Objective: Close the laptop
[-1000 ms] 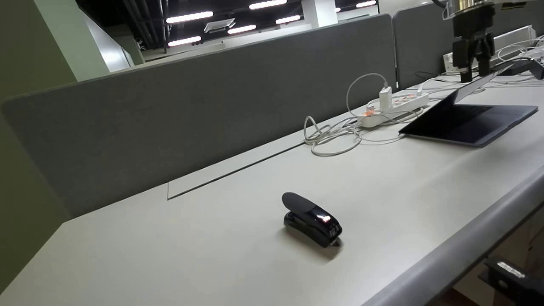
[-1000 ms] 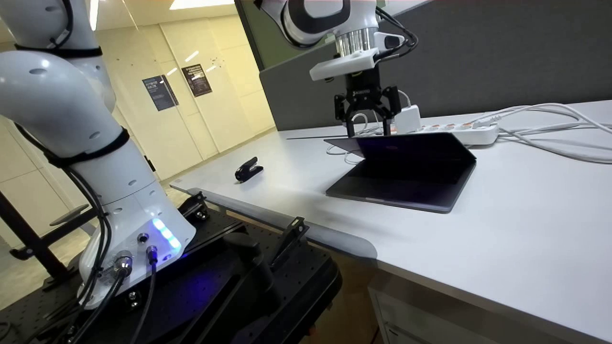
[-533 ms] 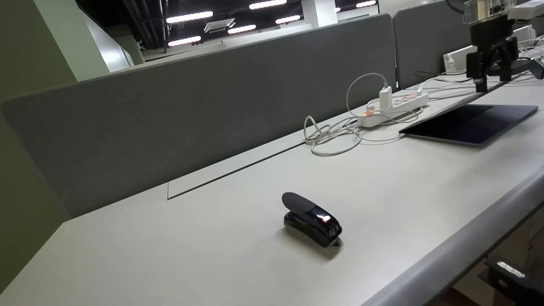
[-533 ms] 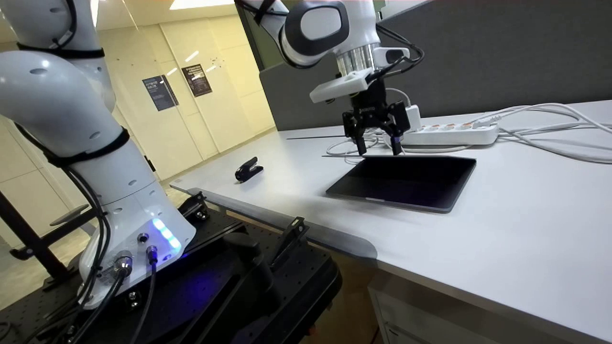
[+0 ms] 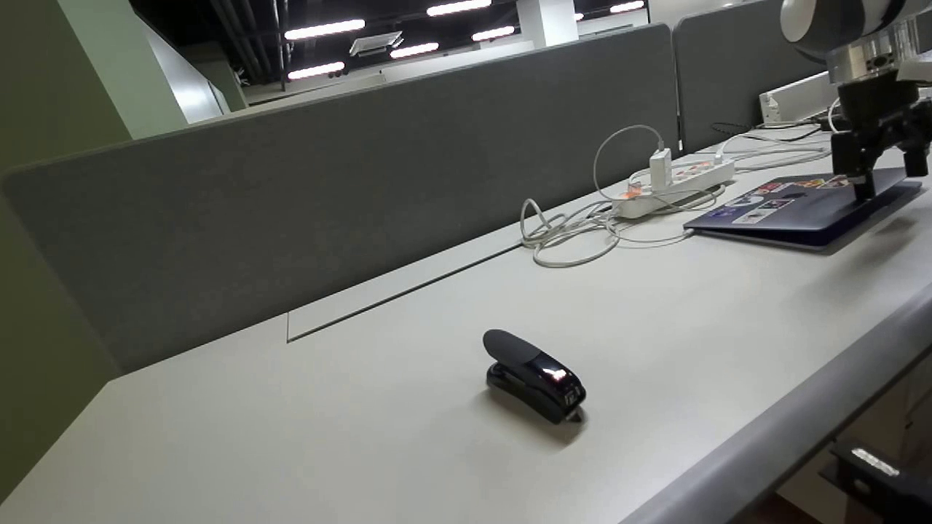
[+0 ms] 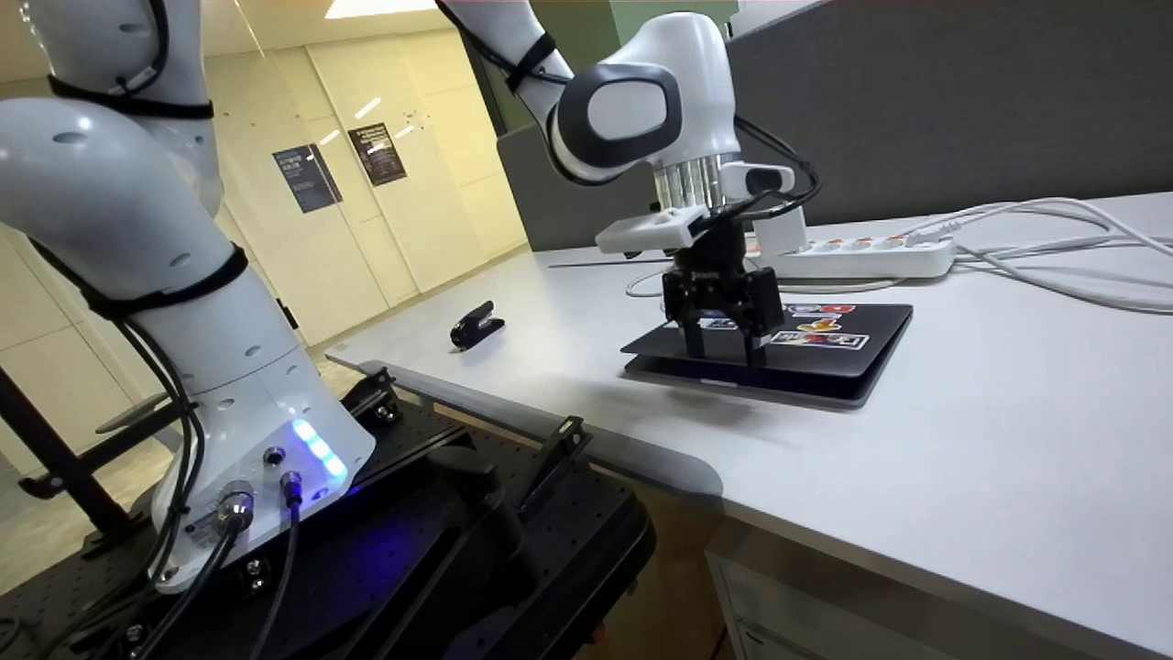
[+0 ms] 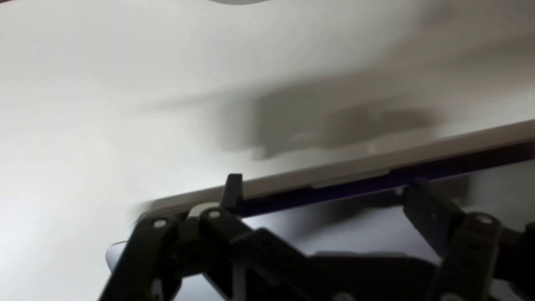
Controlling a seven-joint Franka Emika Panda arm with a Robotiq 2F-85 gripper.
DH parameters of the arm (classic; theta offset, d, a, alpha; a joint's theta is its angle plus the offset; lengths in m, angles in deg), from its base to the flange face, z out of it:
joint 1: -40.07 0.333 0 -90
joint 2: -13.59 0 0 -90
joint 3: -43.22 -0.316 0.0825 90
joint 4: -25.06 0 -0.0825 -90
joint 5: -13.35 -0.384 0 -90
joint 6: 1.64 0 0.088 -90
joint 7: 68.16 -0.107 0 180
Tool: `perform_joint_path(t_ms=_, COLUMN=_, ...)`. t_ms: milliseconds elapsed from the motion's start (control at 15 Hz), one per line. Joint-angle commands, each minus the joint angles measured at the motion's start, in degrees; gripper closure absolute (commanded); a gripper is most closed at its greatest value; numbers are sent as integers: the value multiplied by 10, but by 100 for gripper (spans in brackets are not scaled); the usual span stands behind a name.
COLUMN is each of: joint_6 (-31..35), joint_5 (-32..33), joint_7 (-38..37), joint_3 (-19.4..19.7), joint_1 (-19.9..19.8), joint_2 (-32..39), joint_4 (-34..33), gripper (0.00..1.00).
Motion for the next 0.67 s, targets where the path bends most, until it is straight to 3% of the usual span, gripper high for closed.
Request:
perform_joint_path(t_ms=0, joint_6=-2, joint_5=-18, joint_7=-2, joint_3=-28, joint_1=-32, joint_2=15, joint_4=-13, gripper=0)
perform_joint_path(t_ms=267, joint_6=4, joint_5=-28, joint_7=-3, joint_3=-40, joint_1=-46, joint_2=30, joint_4=-28, gripper=0)
perform_joint_path(t_ms=600, joint_6=10, joint_5=-11, joint_7=-22, joint_3=-29, joint_1=-34, joint_2=56, joint_4=-61, gripper=0)
